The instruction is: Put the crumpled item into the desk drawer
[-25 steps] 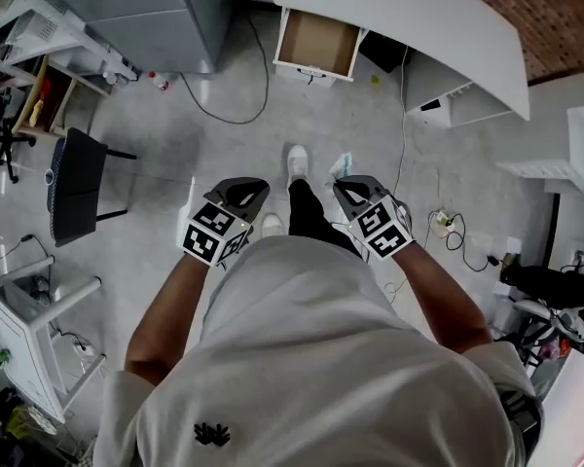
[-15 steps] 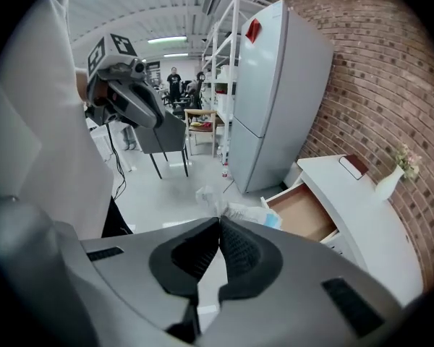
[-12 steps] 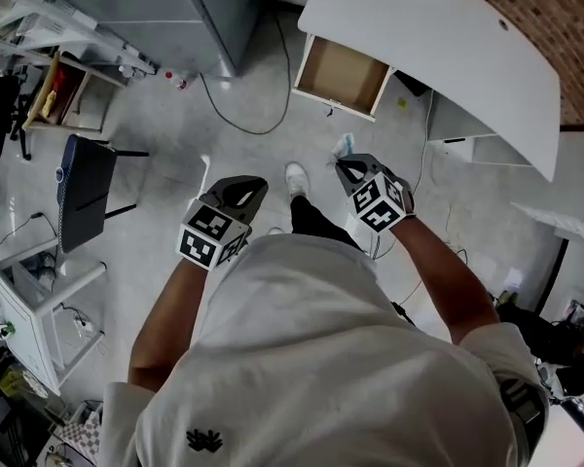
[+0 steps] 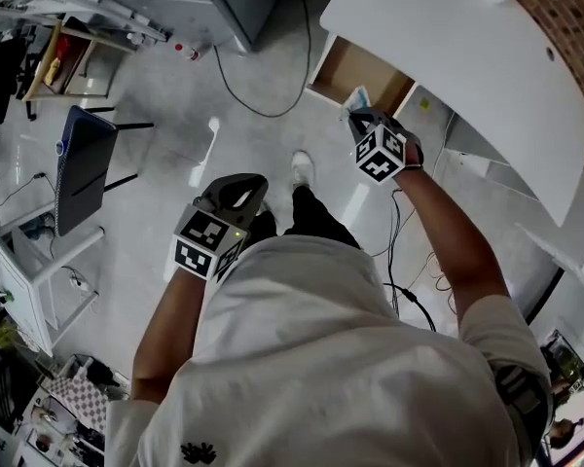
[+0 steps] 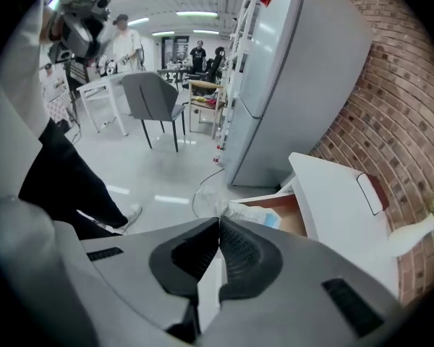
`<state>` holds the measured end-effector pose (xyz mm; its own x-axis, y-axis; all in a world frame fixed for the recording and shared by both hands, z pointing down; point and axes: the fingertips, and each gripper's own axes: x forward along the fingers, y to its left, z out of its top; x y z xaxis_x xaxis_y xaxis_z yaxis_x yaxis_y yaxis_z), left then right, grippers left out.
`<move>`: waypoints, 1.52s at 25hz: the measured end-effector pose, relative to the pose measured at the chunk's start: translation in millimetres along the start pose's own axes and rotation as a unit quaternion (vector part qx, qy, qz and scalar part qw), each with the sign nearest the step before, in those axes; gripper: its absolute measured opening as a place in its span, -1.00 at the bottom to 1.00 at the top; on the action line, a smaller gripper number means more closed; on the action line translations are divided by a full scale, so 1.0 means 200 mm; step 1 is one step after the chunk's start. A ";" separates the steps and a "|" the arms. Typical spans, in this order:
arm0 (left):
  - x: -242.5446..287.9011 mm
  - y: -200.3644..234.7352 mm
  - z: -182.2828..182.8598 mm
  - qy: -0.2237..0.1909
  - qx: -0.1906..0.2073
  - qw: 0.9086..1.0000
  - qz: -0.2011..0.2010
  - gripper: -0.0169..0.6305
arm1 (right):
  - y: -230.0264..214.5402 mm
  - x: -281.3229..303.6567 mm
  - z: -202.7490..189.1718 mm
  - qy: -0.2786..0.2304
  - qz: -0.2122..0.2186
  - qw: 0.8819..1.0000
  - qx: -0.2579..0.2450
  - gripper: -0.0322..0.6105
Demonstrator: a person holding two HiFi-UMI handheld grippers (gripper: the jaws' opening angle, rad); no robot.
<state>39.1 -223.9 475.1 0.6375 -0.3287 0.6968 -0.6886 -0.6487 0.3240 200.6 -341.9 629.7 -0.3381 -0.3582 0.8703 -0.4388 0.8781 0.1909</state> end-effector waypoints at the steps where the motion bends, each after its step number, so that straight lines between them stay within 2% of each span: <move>1: 0.02 0.03 -0.01 0.002 -0.003 1.000 0.003 -0.85 | -0.04 0.08 -0.01 0.005 -0.001 1.000 -0.005 -0.81; 7: 0.06 0.21 -0.03 0.015 -0.038 0.999 0.026 -0.85 | -0.27 0.53 -0.04 0.043 0.000 0.998 -0.035 -0.81; 11: 0.11 0.28 -0.07 0.025 -0.045 0.998 0.029 -0.85 | -0.39 0.78 -0.10 0.070 -0.005 0.997 -0.040 -0.81; 23: 0.20 0.49 -0.15 0.047 -0.090 0.994 0.045 -0.85 | -0.53 1.39 -0.22 0.122 0.011 0.992 -0.026 -0.81; 29: 0.25 0.56 -0.25 0.069 -0.115 0.990 0.042 -0.85 | -0.53 1.60 -0.27 0.136 0.011 0.990 -0.037 -0.81; 38: 0.32 0.61 -0.31 0.068 -0.122 0.990 0.038 -0.85 | -0.51 1.74 -0.29 0.135 0.030 0.989 -0.044 -0.80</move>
<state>-26.6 -281.5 598.5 0.5404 -0.2635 0.7990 -0.8057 -0.4359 0.4011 176.7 -538.5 940.0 -0.1211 -0.2176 0.9685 -0.3467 0.9235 0.1641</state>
